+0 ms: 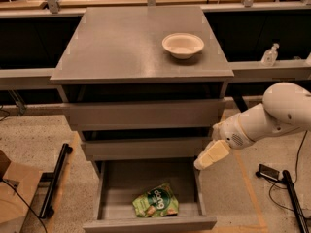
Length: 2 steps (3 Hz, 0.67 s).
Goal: Pick green rice chip bag from bottom drawer and place on counter
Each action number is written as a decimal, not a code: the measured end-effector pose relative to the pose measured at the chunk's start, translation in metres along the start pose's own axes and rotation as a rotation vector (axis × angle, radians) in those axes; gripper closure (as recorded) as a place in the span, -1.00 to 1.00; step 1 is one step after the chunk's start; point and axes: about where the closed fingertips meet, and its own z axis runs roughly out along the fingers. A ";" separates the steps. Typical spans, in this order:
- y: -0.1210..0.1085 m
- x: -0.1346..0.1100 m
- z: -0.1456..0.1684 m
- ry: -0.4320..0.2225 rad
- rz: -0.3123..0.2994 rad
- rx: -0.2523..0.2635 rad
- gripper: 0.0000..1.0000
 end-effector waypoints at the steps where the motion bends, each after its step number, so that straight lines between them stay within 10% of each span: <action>1: -0.004 0.014 0.040 -0.012 0.106 -0.048 -1.00; 2: -0.007 0.036 0.096 -0.060 0.224 -0.074 -1.00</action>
Offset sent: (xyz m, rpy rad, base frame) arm 0.0142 0.0454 -0.1669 0.2154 0.1989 -0.2760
